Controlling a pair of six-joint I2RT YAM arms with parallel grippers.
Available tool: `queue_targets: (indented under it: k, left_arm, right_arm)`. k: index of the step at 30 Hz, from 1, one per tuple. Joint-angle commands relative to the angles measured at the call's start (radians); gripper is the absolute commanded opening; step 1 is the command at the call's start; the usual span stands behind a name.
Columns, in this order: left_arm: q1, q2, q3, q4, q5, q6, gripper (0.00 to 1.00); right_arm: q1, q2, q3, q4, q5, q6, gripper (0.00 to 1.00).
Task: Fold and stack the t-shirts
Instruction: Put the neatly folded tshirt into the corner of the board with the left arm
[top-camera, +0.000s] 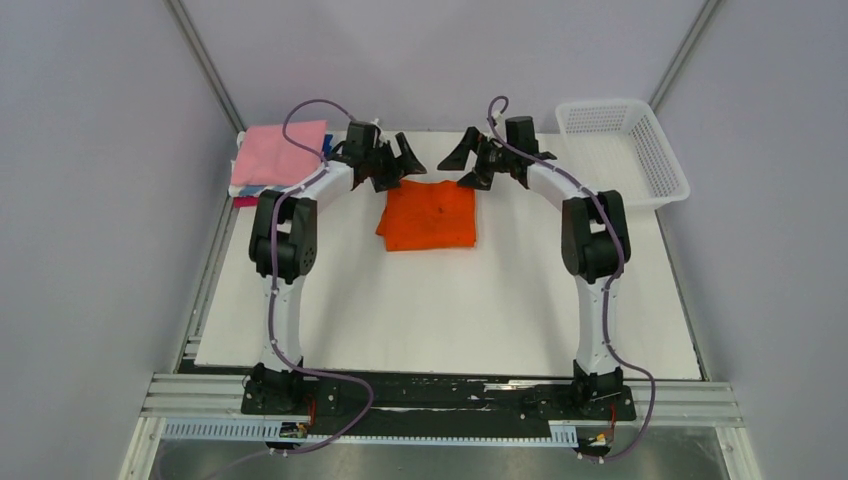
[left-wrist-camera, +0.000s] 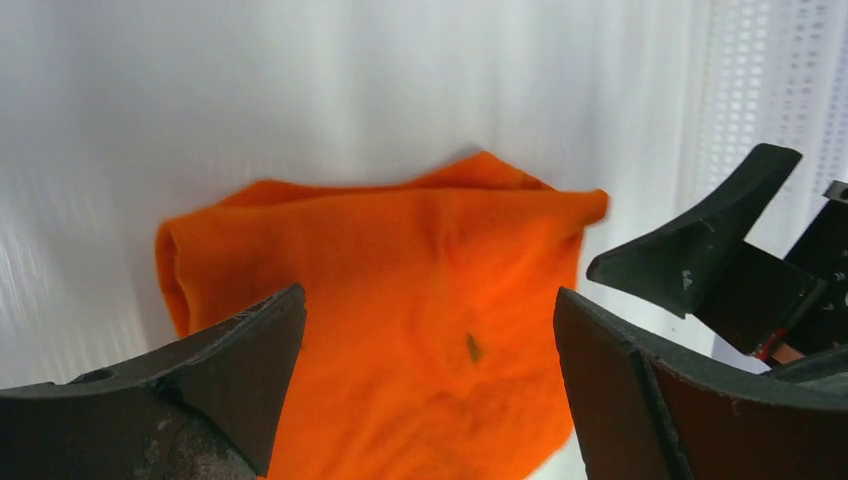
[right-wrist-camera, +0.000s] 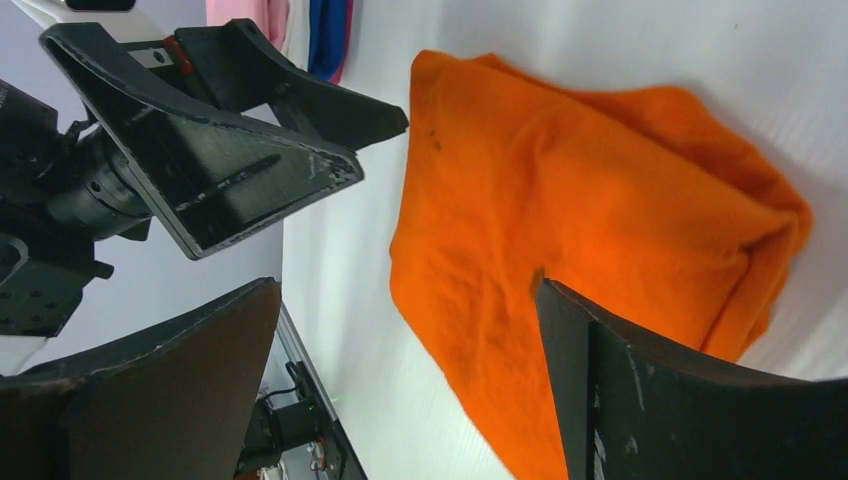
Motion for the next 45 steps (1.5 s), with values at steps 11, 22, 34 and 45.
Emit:
queue_targets:
  k: [11,22,34,45]
  left_arm:
    - [0.018,0.215,0.052,-0.106,-0.010,-0.009,1.00]
    - [-0.048,-0.224,-0.532,-0.008,-0.108,0.006,1.00]
    - [-0.093,-0.517,-0.528,-0.102,-0.214,0.054,1.00]
    - [-0.147,-0.891,-0.880,-0.114,-0.288,-0.084,1.00]
  right_arm:
    - [-0.047,0.247,-0.014,0.000,0.101,0.055,1.00]
    - [0.004,-0.097,-0.482,0.010,0.154,-0.035,1.00]
    - [0.043,-0.427,-0.493,-0.050,0.171,-0.110,1.00]
    - [0.182,-0.642,-0.927,0.150,0.085,0.012,1.00]
